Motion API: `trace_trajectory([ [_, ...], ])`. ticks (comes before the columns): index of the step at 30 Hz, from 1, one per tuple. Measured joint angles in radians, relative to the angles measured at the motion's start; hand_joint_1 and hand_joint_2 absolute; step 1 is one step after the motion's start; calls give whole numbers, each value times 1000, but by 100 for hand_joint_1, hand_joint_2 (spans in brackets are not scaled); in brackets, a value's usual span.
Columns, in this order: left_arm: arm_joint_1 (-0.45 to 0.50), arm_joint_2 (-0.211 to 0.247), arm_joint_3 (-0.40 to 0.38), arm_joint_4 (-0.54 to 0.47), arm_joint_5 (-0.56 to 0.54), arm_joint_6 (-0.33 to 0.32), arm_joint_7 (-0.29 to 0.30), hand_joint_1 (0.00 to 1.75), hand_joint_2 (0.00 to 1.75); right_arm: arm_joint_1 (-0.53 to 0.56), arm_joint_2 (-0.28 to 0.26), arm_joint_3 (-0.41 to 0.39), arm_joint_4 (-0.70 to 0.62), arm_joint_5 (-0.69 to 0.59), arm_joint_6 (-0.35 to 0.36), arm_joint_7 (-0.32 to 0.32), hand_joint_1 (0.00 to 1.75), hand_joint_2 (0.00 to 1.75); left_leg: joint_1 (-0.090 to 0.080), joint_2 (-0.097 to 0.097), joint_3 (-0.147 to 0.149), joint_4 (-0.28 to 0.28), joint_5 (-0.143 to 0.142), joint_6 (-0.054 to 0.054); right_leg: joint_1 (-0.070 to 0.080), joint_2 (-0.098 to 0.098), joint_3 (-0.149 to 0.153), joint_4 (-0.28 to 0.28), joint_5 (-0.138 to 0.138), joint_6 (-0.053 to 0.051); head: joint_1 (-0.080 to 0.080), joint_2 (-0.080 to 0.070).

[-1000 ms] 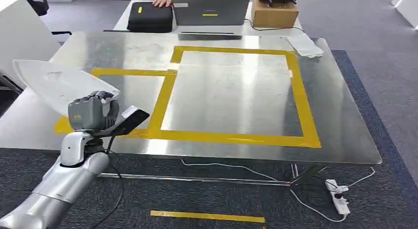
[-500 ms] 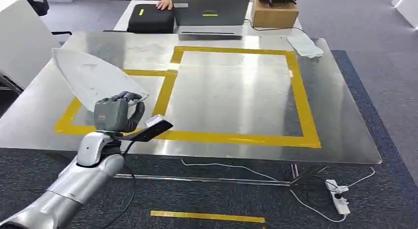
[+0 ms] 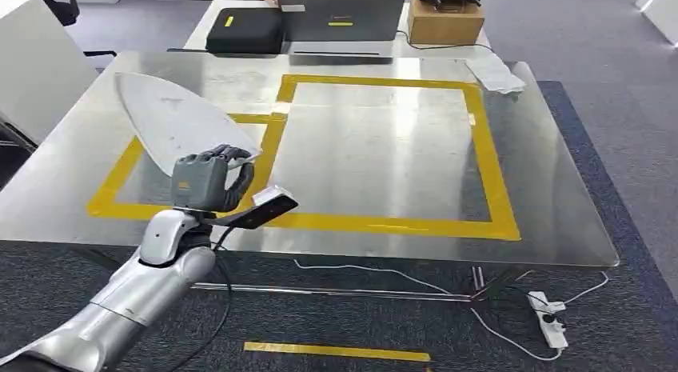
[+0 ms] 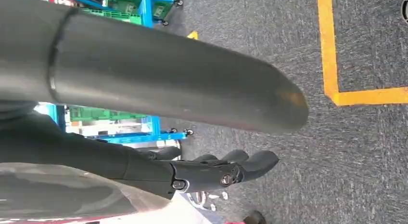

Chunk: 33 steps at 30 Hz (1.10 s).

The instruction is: Take the parts from the cabinet and place them on the table.

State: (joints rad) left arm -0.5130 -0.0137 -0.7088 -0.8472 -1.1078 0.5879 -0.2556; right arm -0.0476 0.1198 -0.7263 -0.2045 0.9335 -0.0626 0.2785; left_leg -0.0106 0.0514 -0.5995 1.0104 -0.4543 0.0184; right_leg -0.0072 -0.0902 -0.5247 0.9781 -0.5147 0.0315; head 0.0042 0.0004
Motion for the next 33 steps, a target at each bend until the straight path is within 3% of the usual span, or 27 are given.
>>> trace_trajectory([
  [15, -37, -27, -42, 52, 34, -23, -28, 175, 175, -2, -1, 1, 0, 6, 8, -1, 0, 0, 0, 0, 0, 0, 0, 0, 0, 0, 0, 0, 0, 0, 0, 0],
  [19, -45, -32, -47, 77, 56, -58, -27, 175, 175, -3, -1, 1, 0, 9, 10, -2, 0, 0, 0, 0, 0, 0, 0, 0, 0, 0, 0, 0, 0, 0, 0, 0],
  [26, -50, -48, -71, 211, 69, -161, -4, 175, 175, -4, -1, 1, 0, 22, 15, -3, 0, 0, 0, 0, 0, 0, 0, 0, 0, 0, 0, 0, 0, 0, 0, 0],
  [33, -57, -59, -78, 331, 64, -201, 36, 175, 175, -4, -1, 1, 0, 27, 15, -3, 0, 0, 0, 0, 0, 0, 0, 0, 0, 0, 0, 0, 0, 0, 0, 0],
])
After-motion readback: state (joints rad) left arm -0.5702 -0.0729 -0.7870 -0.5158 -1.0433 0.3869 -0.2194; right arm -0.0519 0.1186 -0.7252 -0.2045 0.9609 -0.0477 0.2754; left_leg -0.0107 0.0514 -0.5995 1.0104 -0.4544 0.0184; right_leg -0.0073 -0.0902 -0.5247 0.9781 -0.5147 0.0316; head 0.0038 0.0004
